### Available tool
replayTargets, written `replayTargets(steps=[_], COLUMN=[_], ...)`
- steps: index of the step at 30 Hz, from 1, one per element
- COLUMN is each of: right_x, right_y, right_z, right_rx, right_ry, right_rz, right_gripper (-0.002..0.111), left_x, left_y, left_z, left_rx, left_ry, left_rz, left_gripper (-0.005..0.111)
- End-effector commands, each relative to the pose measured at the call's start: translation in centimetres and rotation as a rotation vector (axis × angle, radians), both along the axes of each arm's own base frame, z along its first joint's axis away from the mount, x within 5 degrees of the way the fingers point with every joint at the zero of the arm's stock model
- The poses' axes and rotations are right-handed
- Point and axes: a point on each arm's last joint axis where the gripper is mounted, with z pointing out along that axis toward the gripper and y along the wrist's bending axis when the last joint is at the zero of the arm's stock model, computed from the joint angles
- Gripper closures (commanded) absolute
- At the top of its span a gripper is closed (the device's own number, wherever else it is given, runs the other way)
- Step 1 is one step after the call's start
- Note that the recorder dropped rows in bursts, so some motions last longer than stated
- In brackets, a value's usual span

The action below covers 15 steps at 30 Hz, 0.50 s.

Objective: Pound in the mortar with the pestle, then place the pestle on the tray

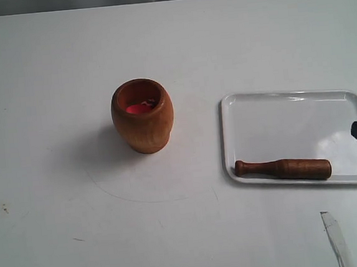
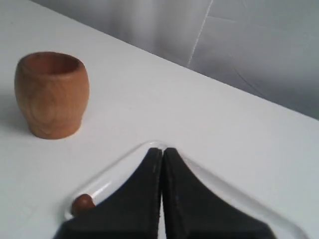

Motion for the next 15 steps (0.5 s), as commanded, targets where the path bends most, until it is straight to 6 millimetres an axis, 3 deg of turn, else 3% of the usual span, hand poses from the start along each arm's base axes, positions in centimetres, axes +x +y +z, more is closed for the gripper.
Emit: replayTargets(steps=[1, 5, 8, 12, 15], right_x=[-0.2, -0.2, -0.3, -0.6, -0.8], right_y=[0.2, 0.2, 0.1, -0.5, -0.6], right_z=[0.1, 0.0, -0.5, -2.2, -2.9], right_rx=[0.239, 0.462, 0.522, 0.426, 0.303], right_ry=[0.163, 0.339, 0.442, 0.582, 0.544], right_rz=[-0.037, -0.093, -0.147, -0.256, -0.215], right_gripper=[0.108, 0.108, 0.108, 0.108, 0.108], left_x=[0.0, 0.0, 0.0, 0.0, 0.0], left_y=[-0.1, -0.1, -0.1, -0.1, -0.1], left_z=[0.0, 0.0, 0.0, 0.0, 0.0], left_rx=[-0.015, -0.015, -0.015, -0.015, -0.015], left_ry=[-0.004, -0.004, -0.004, -0.004, -0.004], left_rz=[-0.006, -0.006, -0.006, -0.006, -0.006], left_gripper=[0.107, 0.107, 0.107, 0.107, 0.107])
